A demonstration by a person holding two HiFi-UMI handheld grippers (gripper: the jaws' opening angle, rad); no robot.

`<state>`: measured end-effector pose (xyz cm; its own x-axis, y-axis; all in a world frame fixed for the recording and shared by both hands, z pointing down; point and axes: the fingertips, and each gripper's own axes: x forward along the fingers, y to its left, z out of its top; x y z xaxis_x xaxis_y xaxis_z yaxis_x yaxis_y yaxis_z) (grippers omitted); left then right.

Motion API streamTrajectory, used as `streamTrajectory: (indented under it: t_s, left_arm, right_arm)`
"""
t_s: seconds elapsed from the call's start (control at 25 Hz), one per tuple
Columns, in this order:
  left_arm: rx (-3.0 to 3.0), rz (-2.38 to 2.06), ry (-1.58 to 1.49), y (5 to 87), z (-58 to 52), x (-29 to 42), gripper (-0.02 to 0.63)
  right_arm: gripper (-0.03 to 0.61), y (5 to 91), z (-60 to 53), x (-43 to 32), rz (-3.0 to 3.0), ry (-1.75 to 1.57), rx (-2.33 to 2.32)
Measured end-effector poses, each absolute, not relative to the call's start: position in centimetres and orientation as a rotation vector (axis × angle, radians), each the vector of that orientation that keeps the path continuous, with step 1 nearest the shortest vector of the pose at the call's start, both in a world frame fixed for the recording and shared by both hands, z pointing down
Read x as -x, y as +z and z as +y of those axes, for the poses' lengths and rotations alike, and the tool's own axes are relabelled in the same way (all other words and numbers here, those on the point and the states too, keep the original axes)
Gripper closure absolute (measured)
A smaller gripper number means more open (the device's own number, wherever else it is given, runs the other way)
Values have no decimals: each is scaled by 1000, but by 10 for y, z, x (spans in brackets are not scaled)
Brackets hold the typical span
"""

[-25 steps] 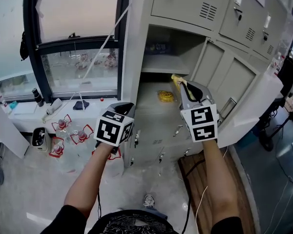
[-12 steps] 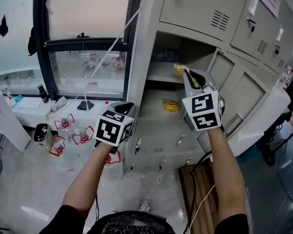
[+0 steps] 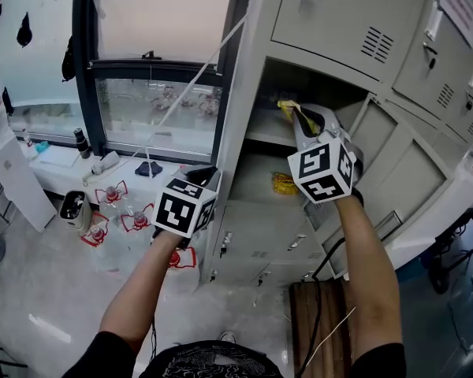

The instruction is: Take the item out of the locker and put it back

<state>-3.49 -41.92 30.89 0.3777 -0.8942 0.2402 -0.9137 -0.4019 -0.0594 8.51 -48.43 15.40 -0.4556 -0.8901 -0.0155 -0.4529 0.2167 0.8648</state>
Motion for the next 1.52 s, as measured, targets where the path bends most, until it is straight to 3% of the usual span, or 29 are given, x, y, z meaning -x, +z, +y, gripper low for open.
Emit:
streamTrajectory:
  t_s: [0.52,1.52]
  left_arm:
    - [-2426,-1799,343,313,-438,54,614]
    - [-2336,-1879,322,329,-450,75,612]
  right_arm:
    - [543,196,-542,-55,-1832,-1328,-1015]
    - [529,237,-576,-41,-1905,-1185,-862]
